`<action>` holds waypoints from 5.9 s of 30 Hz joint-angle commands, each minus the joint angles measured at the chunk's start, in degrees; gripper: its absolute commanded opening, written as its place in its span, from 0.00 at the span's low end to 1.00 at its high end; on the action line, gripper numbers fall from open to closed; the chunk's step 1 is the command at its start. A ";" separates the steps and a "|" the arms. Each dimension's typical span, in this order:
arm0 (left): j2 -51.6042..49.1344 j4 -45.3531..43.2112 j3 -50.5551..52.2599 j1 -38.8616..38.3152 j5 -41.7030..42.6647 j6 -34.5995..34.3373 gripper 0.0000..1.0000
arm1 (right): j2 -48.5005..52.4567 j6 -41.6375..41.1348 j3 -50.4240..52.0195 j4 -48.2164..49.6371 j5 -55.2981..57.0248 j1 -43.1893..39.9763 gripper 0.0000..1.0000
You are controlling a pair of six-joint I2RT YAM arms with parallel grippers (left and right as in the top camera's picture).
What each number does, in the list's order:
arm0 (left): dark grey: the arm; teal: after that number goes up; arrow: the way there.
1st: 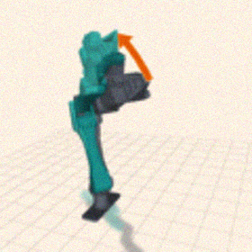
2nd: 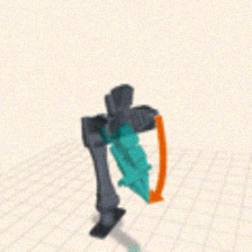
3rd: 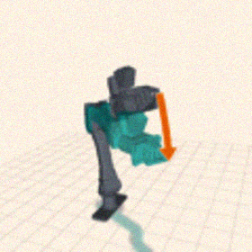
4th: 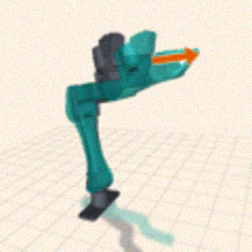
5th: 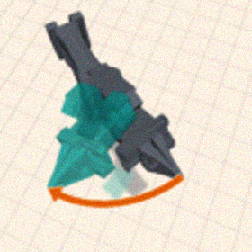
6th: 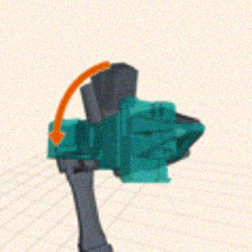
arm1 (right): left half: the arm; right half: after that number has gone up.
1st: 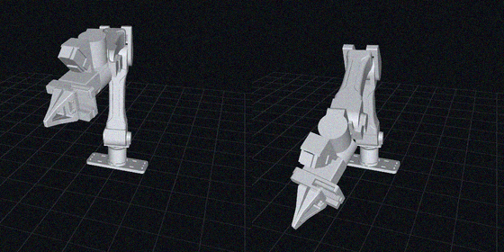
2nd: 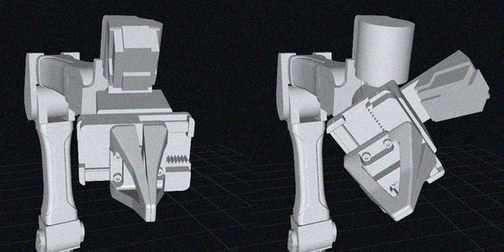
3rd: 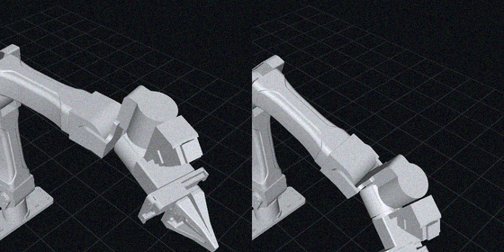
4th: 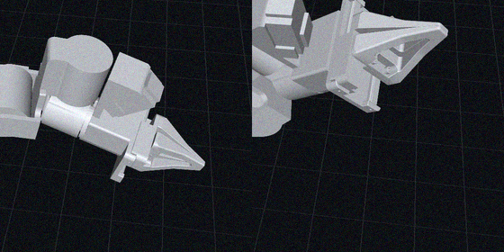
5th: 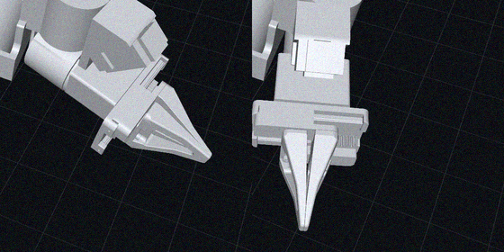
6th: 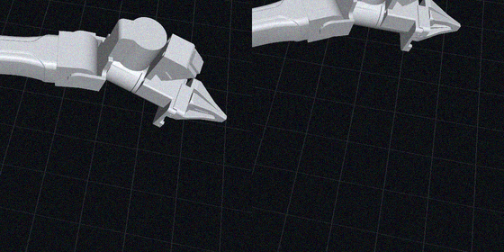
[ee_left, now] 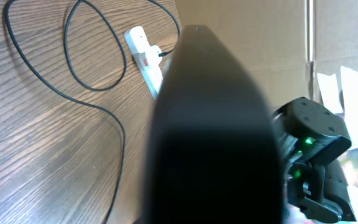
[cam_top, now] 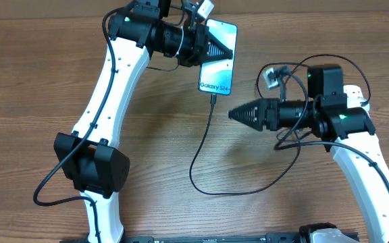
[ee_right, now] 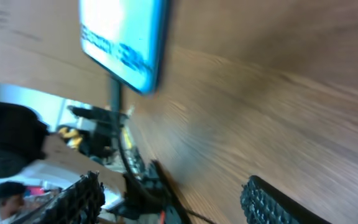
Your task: Plug charger to phone and switch on socket
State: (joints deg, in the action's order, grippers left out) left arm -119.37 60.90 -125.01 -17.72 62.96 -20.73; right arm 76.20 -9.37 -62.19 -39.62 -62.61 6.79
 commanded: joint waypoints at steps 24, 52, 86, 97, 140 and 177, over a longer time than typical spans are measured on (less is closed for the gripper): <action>0.55 -12.79 -0.76 -0.35 10.54 -19.65 0.04 | 2.32 -27.45 -0.04 25.29 -15.21 0.11 0.36; 0.55 -17.84 -0.76 -0.33 16.17 -22.56 0.04 | 2.32 -34.58 -0.07 35.50 -5.64 4.35 0.27; 0.55 -16.46 -0.76 -2.93 22.23 -16.13 0.05 | 4.55 -38.03 -0.07 40.04 -3.06 4.35 0.04; 0.55 -8.37 -0.76 -3.04 21.77 -9.49 0.04 | 5.38 -41.90 -0.07 46.64 -2.08 4.35 0.04; 0.55 -6.56 -0.72 -3.34 23.43 13.46 0.04 | 6.23 -33.57 0.00 47.84 -17.97 -4.24 0.96; 0.55 6.60 -0.72 -3.34 1.99 12.59 0.59 | 8.79 -27.76 0.00 38.62 -4.02 1.79 0.04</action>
State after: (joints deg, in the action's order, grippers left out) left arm -119.39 67.42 -125.12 -20.64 67.05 -7.55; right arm 84.66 -37.93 -61.19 -1.39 -68.42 8.71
